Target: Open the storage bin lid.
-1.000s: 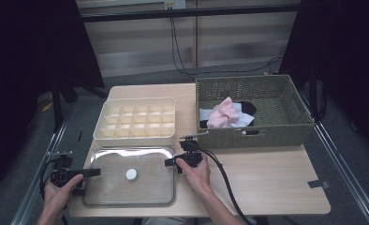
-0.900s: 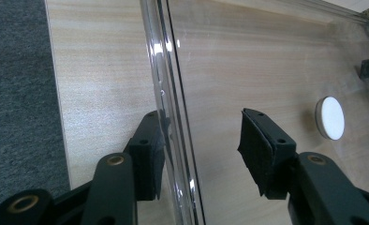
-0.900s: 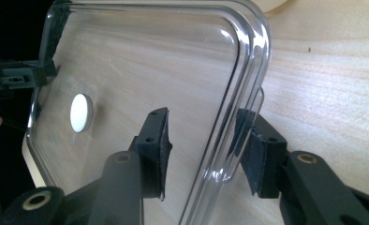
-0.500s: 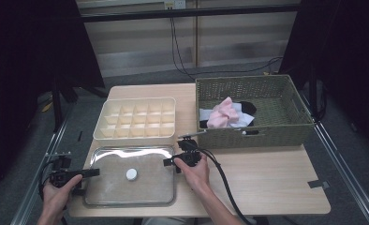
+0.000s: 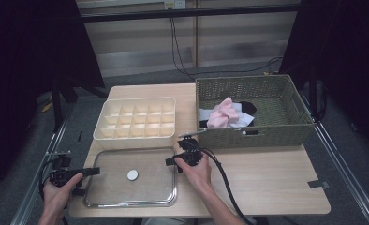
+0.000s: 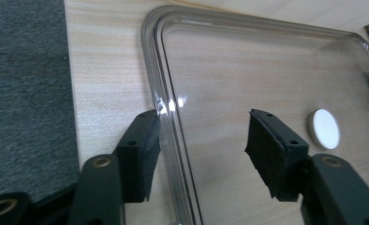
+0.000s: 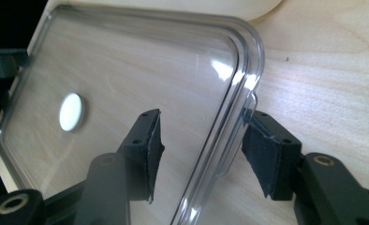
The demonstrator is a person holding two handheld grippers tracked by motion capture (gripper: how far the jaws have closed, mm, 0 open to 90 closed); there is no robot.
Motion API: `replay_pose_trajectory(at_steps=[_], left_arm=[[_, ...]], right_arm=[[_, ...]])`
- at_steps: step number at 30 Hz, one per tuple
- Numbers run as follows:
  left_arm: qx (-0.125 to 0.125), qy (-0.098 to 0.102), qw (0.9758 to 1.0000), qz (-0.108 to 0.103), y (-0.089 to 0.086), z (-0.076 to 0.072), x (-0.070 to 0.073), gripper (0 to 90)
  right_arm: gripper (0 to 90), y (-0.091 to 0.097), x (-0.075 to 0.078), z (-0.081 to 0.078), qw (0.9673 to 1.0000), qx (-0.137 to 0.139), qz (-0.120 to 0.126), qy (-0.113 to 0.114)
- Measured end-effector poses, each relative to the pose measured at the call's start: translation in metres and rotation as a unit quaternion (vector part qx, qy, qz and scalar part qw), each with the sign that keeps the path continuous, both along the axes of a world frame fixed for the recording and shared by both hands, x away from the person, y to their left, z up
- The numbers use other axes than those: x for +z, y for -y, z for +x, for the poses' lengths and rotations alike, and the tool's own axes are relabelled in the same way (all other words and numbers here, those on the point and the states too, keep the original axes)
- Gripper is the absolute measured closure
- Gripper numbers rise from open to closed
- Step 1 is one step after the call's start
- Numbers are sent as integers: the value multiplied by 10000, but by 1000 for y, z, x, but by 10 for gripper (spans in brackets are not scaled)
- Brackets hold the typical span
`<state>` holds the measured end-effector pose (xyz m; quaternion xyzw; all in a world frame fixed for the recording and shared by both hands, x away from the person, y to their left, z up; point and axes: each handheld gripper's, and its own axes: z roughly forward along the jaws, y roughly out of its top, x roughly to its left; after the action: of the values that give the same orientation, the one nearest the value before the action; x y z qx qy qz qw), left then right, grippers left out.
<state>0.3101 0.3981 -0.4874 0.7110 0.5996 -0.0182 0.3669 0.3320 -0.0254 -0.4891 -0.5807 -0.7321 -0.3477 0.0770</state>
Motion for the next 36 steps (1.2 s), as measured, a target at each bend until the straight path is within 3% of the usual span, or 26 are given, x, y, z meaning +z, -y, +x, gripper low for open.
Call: replay_pose_trajectory(at_steps=[2,9,21,26,33,36], left_arm=[[3,13,10000,19,-1,0,0,439],[-20,41,10000,-57,-2,1,0,430],[-60,107,9998,144,5,6,0,412],[-30,82,9999,-59,1,6,-1,403],[234,410,9989,-60,-4,-4,14,295],[208,466,9984,-232,0,-10,18,295]], right_arm=[[459,-1,0,0,9999,59,-99,113],[455,3,1,1,10000,31,-32,30],[464,4,2,-1,9998,186,-52,52],[471,5,2,-2,9998,199,-10,76],[454,15,8,-7,9992,275,182,219],[446,17,9,-11,9987,316,262,318]])
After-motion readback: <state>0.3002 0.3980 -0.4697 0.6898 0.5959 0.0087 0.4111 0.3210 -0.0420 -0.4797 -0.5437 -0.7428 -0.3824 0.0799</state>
